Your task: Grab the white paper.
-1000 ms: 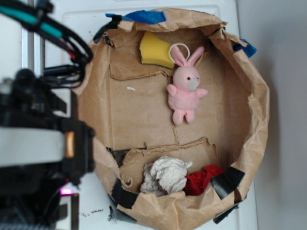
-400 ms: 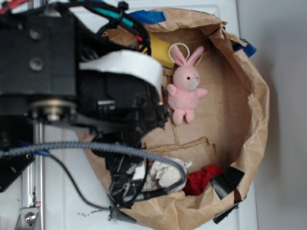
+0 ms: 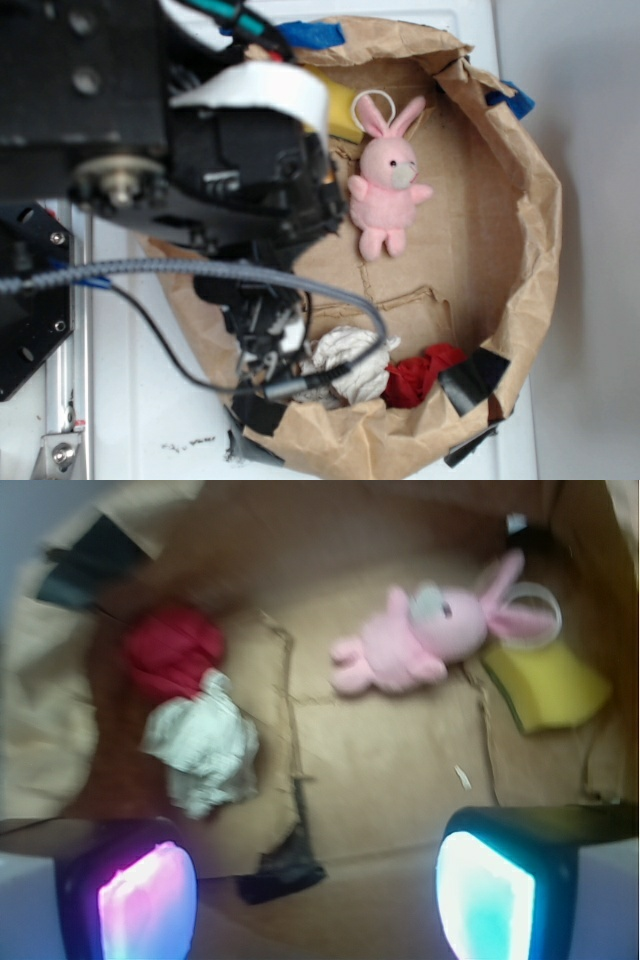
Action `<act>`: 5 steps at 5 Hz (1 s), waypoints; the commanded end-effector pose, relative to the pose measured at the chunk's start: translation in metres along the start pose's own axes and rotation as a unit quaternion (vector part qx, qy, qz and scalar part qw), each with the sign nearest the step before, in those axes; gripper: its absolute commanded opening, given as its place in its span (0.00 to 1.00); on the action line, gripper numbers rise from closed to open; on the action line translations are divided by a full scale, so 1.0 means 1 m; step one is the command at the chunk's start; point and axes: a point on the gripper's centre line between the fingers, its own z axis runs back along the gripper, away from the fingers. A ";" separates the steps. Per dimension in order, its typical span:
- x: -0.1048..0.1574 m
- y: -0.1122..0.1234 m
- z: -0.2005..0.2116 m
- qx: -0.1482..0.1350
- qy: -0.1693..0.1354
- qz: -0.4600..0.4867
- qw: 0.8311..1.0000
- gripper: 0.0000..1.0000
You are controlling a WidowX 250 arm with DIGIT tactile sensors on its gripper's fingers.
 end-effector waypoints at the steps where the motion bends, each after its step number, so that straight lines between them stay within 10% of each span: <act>1: 0.009 -0.002 -0.028 0.012 -0.021 -0.054 0.998 1.00; 5: 0.000 -0.047 -0.057 -0.064 -0.020 -0.184 0.981 1.00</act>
